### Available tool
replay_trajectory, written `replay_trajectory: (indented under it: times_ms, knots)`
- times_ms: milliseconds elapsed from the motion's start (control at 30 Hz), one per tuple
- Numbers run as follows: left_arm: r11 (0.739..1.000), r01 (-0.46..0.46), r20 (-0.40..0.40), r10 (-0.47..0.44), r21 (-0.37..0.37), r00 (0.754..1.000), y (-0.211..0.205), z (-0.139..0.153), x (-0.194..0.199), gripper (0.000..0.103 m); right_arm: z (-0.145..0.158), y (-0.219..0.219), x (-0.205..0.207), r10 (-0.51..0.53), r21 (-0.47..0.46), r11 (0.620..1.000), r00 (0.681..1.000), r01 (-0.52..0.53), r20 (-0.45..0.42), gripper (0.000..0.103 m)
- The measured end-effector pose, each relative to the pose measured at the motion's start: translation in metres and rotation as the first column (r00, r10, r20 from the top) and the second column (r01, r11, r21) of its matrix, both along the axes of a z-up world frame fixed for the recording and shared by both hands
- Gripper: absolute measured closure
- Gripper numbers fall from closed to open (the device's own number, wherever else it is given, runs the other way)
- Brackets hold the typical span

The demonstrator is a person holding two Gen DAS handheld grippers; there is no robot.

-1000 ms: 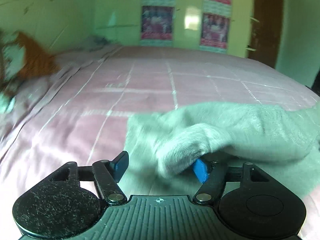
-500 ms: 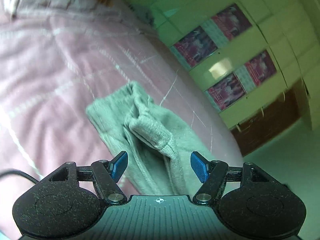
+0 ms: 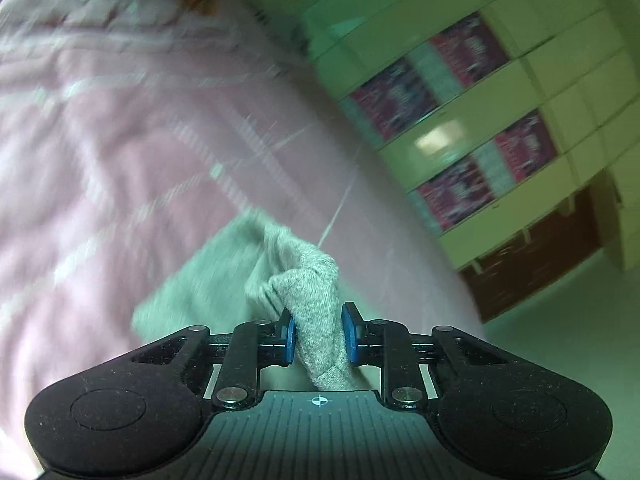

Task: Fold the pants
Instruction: 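Lift the cuffs and fold the legs over toward the waistband with both grippers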

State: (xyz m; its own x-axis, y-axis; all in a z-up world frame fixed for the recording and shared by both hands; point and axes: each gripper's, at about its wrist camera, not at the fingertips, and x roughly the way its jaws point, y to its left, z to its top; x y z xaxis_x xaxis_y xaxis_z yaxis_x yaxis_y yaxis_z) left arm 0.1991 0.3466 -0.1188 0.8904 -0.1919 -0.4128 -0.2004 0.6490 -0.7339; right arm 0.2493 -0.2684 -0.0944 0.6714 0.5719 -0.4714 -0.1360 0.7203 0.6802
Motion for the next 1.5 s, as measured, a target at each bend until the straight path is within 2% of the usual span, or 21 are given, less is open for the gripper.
replay_trajectory:
  times_ms: [100, 167, 200, 267, 300, 367, 433, 500, 567, 633, 700, 733, 800, 1000, 1233, 1267, 1333, 1367, 1400, 1433, 1500]
  knots:
    - [0.997, 0.071, -0.032, -0.07, 0.039, 0.997, 0.011, 0.006, 0.001, 0.079, 0.032, -0.001, -0.049, 0.038, -0.008, 0.999, 0.988, -0.037, 0.147, 0.099]
    - [0.986, 0.121, -0.173, -0.1, 0.112, 0.98, 0.013, -0.012, 0.005, 0.079, 0.03, 0.002, -0.078, 0.062, -0.031, 0.998, 0.984, -0.058, 0.17, 0.099]
    - [0.984, 0.138, -0.228, -0.11, 0.114, 0.967, 0.014, -0.027, 0.005, 0.08, 0.019, 0.007, -0.087, 0.082, -0.076, 0.995, 0.986, -0.071, 0.146, 0.099]
    - [0.993, 0.105, -0.201, -0.092, 0.056, 0.975, 0.02, -0.038, -0.002, 0.08, -0.014, 0.018, -0.079, 0.116, -0.167, 0.979, 0.993, -0.114, 0.004, 0.098]
    - [0.994, 0.094, -0.196, -0.082, 0.054, 0.977, 0.019, -0.036, -0.002, 0.08, -0.033, 0.019, -0.075, 0.114, -0.156, 0.98, 0.992, -0.121, -0.057, 0.099]
    - [0.987, 0.111, -0.208, -0.085, 0.119, 0.974, 0.012, -0.027, 0.003, 0.08, -0.037, 0.012, -0.075, 0.094, -0.108, 0.989, 0.994, -0.099, -0.049, 0.098]
    - [0.985, 0.108, -0.19, -0.081, 0.132, 0.978, 0.012, -0.017, 0.006, 0.08, -0.035, 0.015, -0.078, 0.099, -0.144, 0.984, 0.994, -0.103, -0.035, 0.098]
    - [0.98, 0.098, -0.134, -0.075, 0.173, 0.988, 0.015, 0.004, 0.002, 0.086, -0.023, 0.018, -0.079, 0.115, -0.154, 0.982, 0.993, -0.114, -0.003, 0.098]
    - [0.967, 0.095, -0.139, -0.063, 0.236, 0.988, 0.018, 0.015, 0.0, 0.086, 0.007, 0.026, -0.089, 0.135, -0.125, 0.984, 0.989, -0.126, 0.067, 0.098]
    - [0.95, 0.138, -0.222, -0.076, 0.279, 0.972, 0.016, 0.01, 0.009, 0.086, 0.014, 0.03, -0.096, 0.147, -0.142, 0.981, 0.986, -0.135, 0.08, 0.098]
    - [0.927, 0.181, -0.301, -0.079, 0.328, 0.95, 0.008, -0.005, 0.015, 0.086, -0.004, 0.039, -0.097, 0.149, -0.196, 0.97, 0.989, -0.141, 0.024, 0.098]
    - [0.931, 0.165, -0.294, -0.066, 0.326, 0.953, 0.007, -0.006, 0.014, 0.086, -0.018, 0.042, -0.09, 0.138, -0.217, 0.967, 0.99, -0.136, -0.01, 0.098]
    - [0.94, 0.134, -0.282, -0.043, 0.314, 0.959, 0.007, -0.006, 0.01, 0.086, -0.036, 0.037, -0.089, 0.092, -0.129, 0.987, 0.995, -0.096, -0.038, 0.099]
    - [0.915, 0.109, -0.26, -0.004, 0.389, 0.966, -0.011, -0.005, 0.0, 0.086, -0.029, 0.042, -0.085, 0.119, -0.119, 0.985, 0.992, -0.123, -0.04, 0.095]
    - [0.847, 0.11, -0.225, 0.011, 0.52, 0.974, -0.026, 0.001, 0.005, 0.086, -0.016, 0.032, -0.09, 0.117, -0.106, 0.987, 0.992, -0.12, -0.039, 0.095]
    - [0.844, 0.097, -0.186, 0.004, 0.528, 0.982, -0.027, 0.006, 0.002, 0.087, -0.016, 0.031, -0.09, 0.116, -0.107, 0.987, 0.993, -0.119, -0.038, 0.095]
    - [0.851, 0.038, -0.027, -0.027, 0.523, 0.999, -0.027, 0.026, -0.008, 0.087, -0.014, 0.026, -0.092, 0.111, -0.106, 0.988, 0.993, -0.114, -0.035, 0.096]
    - [0.847, 0.02, 0.033, -0.045, 0.531, 0.998, -0.029, 0.035, -0.011, 0.087, -0.011, 0.026, -0.095, 0.1, -0.105, 0.989, 0.995, -0.101, -0.015, 0.092]
    - [0.838, 0.019, 0.047, -0.054, 0.546, 0.997, -0.029, 0.04, -0.01, 0.087, -0.007, 0.027, -0.097, 0.096, -0.11, 0.989, 0.995, -0.094, 0.012, 0.09]
    - [0.832, 0.033, 0.019, -0.052, 0.555, 0.998, -0.028, 0.037, -0.005, 0.087, -0.004, 0.029, -0.1, 0.099, -0.122, 0.988, 0.995, -0.095, 0.031, 0.089]
    - [0.834, 0.106, -0.176, -0.011, 0.542, 0.984, -0.016, 0.012, 0.013, 0.087, -0.007, 0.036, -0.1, 0.104, -0.152, 0.983, 0.994, -0.101, 0.016, 0.09]
